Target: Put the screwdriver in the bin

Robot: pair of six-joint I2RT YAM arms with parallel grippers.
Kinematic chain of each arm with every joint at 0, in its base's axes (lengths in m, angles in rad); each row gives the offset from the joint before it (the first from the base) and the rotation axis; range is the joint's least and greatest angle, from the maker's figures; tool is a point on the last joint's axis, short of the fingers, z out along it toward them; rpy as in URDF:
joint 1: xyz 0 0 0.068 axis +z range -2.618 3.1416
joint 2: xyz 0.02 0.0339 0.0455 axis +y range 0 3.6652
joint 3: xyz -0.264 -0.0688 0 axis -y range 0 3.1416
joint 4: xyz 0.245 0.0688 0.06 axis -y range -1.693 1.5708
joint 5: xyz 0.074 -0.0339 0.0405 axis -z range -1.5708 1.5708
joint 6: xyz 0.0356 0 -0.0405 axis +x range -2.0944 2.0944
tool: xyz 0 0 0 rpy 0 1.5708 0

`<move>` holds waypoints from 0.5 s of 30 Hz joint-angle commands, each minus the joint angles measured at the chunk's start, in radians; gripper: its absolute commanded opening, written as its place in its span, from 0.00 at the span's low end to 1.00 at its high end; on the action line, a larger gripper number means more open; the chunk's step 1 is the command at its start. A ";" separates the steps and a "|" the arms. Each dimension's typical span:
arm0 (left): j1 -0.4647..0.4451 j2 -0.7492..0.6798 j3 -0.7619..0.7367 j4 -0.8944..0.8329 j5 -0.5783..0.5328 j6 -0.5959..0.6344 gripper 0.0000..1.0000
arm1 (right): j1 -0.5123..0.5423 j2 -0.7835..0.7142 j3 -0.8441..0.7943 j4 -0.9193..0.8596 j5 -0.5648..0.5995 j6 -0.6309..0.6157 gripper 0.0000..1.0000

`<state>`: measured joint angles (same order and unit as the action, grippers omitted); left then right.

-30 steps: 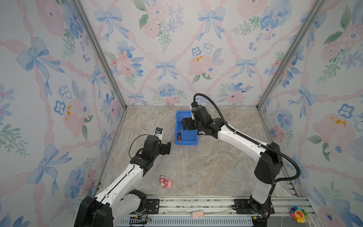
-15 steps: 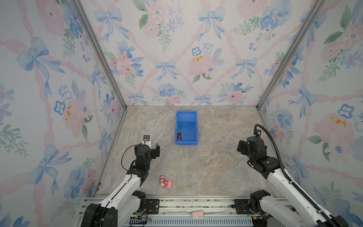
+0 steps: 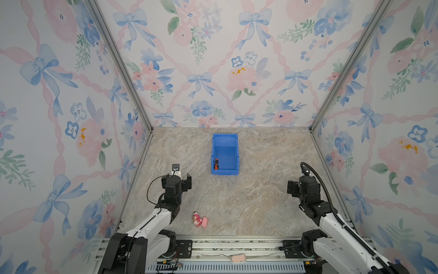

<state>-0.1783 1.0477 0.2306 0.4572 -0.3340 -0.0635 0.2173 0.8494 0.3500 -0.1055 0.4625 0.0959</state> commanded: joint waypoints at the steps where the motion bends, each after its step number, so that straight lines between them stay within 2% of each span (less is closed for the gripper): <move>1: 0.017 0.014 -0.031 0.080 -0.014 -0.008 0.98 | -0.005 0.077 -0.009 0.144 -0.009 -0.005 0.97; 6: 0.055 0.112 -0.024 0.240 -0.001 0.011 0.98 | -0.021 0.283 0.026 0.408 -0.019 -0.010 0.97; 12: 0.095 0.254 0.000 0.448 0.069 0.048 0.98 | -0.047 0.511 0.132 0.583 -0.068 -0.056 0.97; 15: 0.101 0.321 0.026 0.508 0.099 0.062 0.98 | -0.073 0.601 0.194 0.608 -0.081 -0.069 0.97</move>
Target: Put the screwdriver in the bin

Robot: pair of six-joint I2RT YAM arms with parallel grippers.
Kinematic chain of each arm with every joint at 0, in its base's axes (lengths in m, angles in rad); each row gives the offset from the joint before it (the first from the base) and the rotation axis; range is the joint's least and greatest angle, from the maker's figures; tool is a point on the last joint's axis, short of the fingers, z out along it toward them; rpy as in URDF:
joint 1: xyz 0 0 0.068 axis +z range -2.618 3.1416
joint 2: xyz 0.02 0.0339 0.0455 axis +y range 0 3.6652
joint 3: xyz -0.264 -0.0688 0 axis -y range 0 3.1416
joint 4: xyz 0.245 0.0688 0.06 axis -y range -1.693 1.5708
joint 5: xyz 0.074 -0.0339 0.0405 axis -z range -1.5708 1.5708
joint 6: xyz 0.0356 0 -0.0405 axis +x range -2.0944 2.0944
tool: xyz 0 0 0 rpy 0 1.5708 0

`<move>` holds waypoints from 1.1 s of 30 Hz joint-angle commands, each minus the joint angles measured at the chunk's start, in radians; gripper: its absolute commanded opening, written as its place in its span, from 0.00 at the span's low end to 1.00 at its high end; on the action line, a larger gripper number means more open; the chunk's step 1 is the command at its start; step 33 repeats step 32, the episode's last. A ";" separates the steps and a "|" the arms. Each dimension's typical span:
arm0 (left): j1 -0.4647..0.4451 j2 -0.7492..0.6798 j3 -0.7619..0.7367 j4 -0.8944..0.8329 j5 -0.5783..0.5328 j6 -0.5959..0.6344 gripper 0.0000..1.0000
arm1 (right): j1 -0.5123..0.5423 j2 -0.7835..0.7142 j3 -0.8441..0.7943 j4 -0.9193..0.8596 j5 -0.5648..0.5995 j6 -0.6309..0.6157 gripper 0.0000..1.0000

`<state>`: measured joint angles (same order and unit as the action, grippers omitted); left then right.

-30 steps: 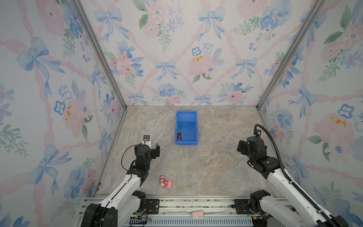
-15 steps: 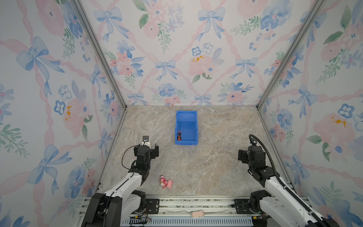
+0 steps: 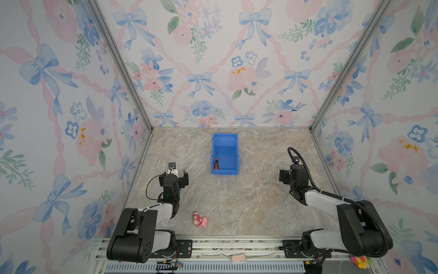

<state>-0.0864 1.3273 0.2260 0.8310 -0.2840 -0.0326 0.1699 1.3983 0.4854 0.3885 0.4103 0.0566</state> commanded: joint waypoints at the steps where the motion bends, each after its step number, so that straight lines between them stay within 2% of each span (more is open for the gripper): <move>1: 0.008 0.059 0.037 0.157 0.058 0.034 0.98 | -0.032 0.073 0.075 0.120 -0.031 -0.044 0.97; 4: 0.016 0.127 0.035 0.237 0.095 0.016 0.98 | -0.061 0.134 0.072 0.206 -0.091 -0.061 0.97; 6: 0.019 0.178 0.039 0.271 0.101 0.012 0.98 | -0.061 0.125 0.070 0.204 -0.109 -0.063 0.97; 8: 0.026 0.220 0.041 0.309 0.122 0.014 0.98 | -0.064 0.122 0.026 0.285 -0.120 -0.065 0.97; 11: 0.045 0.226 0.026 0.332 0.159 0.005 0.98 | -0.089 0.108 -0.020 0.346 -0.169 -0.048 0.97; 15: 0.047 0.227 0.026 0.332 0.160 0.005 0.98 | -0.098 0.166 -0.106 0.570 -0.203 -0.051 0.97; 17: 0.044 0.226 0.026 0.334 0.157 0.006 0.98 | -0.099 0.139 -0.086 0.483 -0.205 -0.049 0.97; 20: 0.042 0.228 0.023 0.342 0.152 0.006 0.98 | -0.100 0.157 -0.099 0.540 -0.203 -0.049 0.97; 33: 0.042 0.228 0.023 0.343 0.155 0.007 0.98 | -0.101 0.151 -0.096 0.522 -0.205 -0.049 0.97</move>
